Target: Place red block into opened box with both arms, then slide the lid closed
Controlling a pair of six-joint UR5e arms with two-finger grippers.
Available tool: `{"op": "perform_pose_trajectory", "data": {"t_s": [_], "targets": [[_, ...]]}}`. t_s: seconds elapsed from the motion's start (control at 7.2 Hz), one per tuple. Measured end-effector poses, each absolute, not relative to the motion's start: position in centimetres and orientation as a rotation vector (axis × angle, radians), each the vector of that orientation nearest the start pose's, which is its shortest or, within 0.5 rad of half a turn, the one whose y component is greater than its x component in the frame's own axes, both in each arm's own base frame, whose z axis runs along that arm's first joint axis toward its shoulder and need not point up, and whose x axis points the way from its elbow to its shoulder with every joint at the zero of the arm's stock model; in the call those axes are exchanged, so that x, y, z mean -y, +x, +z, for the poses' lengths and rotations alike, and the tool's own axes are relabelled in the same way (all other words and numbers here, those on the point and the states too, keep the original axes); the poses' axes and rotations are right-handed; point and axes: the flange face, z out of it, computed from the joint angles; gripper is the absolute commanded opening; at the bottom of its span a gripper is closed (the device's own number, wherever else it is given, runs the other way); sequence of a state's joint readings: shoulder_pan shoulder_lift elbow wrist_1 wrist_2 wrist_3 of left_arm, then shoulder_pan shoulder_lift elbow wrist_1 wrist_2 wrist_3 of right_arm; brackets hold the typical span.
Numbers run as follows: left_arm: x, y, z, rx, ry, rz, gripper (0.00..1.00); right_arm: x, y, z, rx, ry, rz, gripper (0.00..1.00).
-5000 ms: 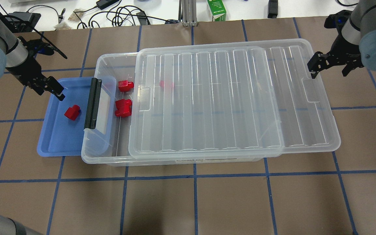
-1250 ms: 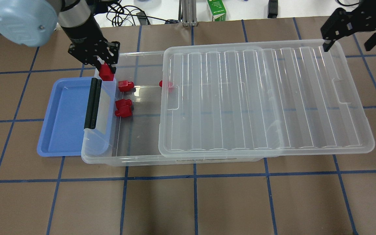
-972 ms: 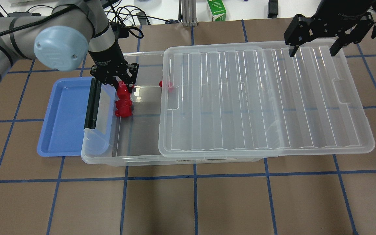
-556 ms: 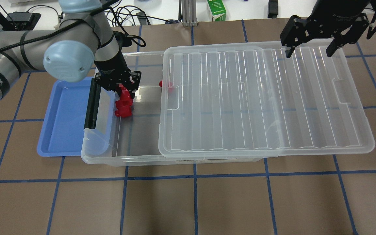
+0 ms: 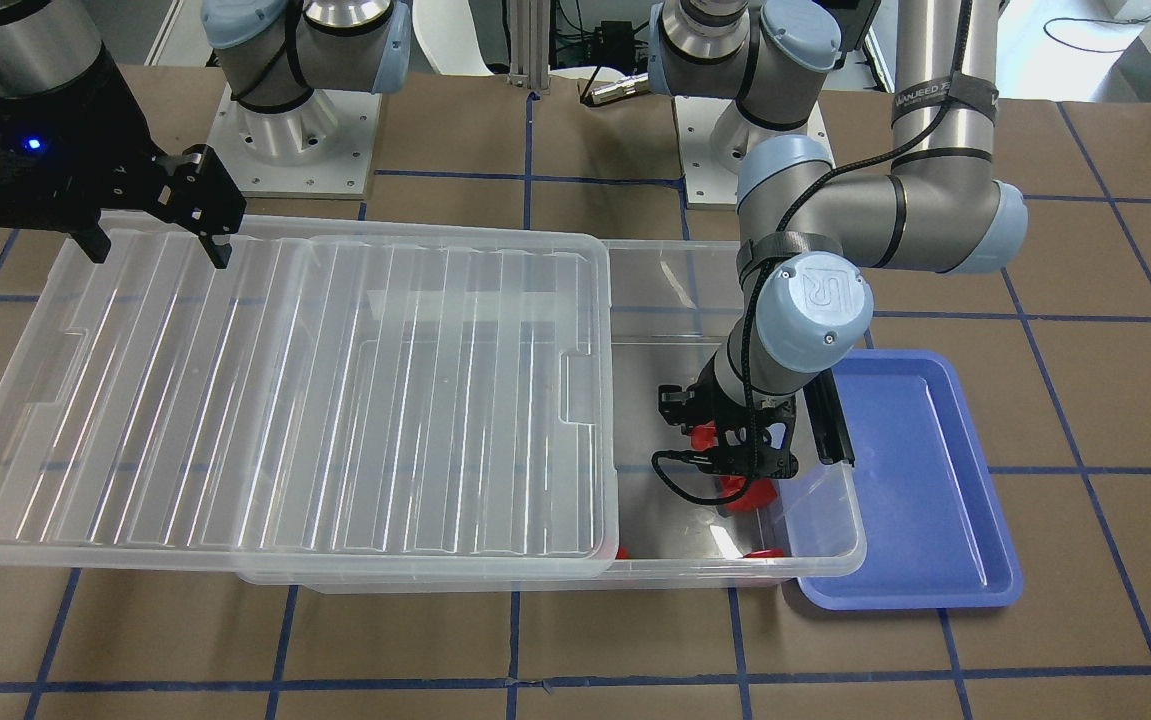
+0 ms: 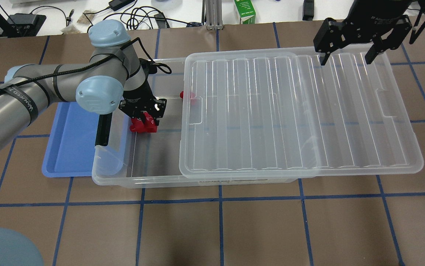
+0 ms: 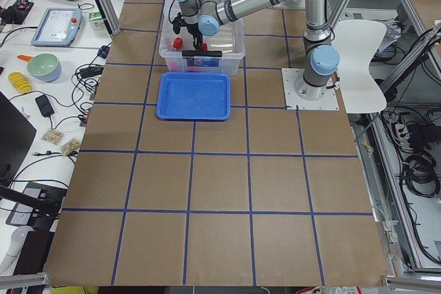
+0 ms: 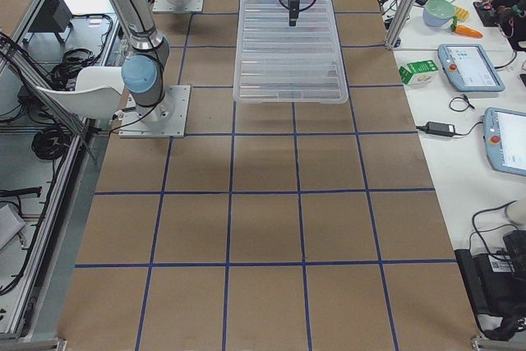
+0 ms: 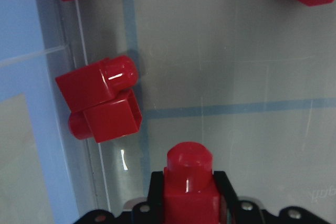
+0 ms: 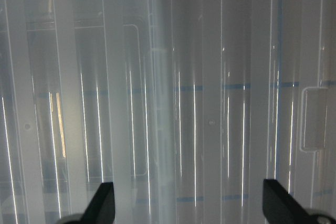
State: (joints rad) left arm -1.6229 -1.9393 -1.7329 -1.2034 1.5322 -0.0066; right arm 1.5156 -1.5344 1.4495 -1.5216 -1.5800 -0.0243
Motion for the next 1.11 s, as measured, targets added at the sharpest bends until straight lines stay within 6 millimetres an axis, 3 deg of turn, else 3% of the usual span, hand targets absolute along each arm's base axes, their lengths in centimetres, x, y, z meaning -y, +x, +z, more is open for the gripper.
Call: {"op": "perform_pose_trajectory", "data": {"t_s": [1.11], "targets": [[55.6,-17.0,20.0,-3.173,0.078,0.288,0.02,51.5,10.4,52.5,-3.152,0.038,-0.059,1.00]]}}
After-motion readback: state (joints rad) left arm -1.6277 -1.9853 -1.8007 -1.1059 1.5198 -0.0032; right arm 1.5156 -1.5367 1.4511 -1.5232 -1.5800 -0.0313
